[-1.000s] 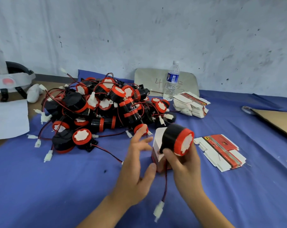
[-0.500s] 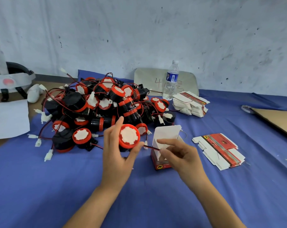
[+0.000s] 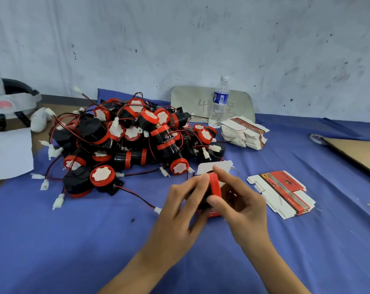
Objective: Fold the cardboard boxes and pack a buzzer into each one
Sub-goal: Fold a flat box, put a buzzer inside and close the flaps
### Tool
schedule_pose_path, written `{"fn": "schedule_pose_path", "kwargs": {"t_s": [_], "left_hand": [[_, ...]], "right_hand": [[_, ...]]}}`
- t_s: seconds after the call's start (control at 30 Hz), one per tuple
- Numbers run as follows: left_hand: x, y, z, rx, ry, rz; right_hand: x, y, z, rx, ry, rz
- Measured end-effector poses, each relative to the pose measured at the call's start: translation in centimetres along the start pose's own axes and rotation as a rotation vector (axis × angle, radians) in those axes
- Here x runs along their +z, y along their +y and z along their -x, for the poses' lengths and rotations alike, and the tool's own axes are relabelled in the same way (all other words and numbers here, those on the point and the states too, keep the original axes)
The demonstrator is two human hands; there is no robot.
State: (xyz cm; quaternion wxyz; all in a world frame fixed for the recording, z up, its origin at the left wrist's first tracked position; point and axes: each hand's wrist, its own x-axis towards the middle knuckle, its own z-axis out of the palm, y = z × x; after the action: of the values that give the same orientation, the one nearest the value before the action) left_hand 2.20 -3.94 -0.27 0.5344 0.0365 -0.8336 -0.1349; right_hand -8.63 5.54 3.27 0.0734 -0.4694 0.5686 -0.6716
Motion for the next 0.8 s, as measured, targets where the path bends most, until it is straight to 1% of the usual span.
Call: {"fn": "schedule_pose_path", "kwargs": {"t_s": [0.03,0.1,0.17,0.23,0.33,0.43,0.53,0.63,0.67,0.7,0.73,0.8], "left_hand": [[0.1,0.1,0.0,-0.046,0.009,0.041],[0.3,0.2,0.0,-0.232,0.0,0.169],[0.8,0.0,0.4,-0.453,-0.085,0.293],[1.6,-0.8,0.9,-0.576,-0.2,0.318],[2.2,-1.9,1.4,-0.661,-0.326,0.277],[2.7,-2.3,1.6,-0.632,-0.385,0.229],[2.5,-1.7,1.4,-0.661,-0.362,0.202],[2.2,-2.0,1.5,-0.717,-0.296,0.235],[2.1,-2.0,1.5,-0.723,-0.286,0.235],[1.9,-2.0,1.4,-0.724,-0.281,0.235],[1.8,-1.9,1.3,-0.721,-0.283,0.236],[1.8,-1.7,1.2,-0.712,-0.293,0.236]], "right_hand": [[-0.1,0.0,-0.1,0.059,0.02,-0.097],[-0.4,0.1,-0.4,0.137,0.1,-0.201],[-0.7,0.2,-0.9,0.182,0.179,-0.222],[-1.0,0.3,-1.2,0.222,0.234,-0.224],[-0.9,0.4,-1.2,0.264,0.222,-0.2],[-0.6,0.4,-1.1,0.297,0.152,-0.219],[-0.3,0.5,-0.9,0.303,0.072,-0.236],[-0.3,1.0,-0.8,0.273,0.102,-0.258],[-0.4,1.3,-0.8,0.248,0.128,-0.2],[-0.5,1.6,-0.9,0.214,0.146,-0.079],[-0.8,2.0,-0.9,0.164,0.145,0.093],[-1.1,2.7,-0.9,0.052,0.055,0.428]]}}
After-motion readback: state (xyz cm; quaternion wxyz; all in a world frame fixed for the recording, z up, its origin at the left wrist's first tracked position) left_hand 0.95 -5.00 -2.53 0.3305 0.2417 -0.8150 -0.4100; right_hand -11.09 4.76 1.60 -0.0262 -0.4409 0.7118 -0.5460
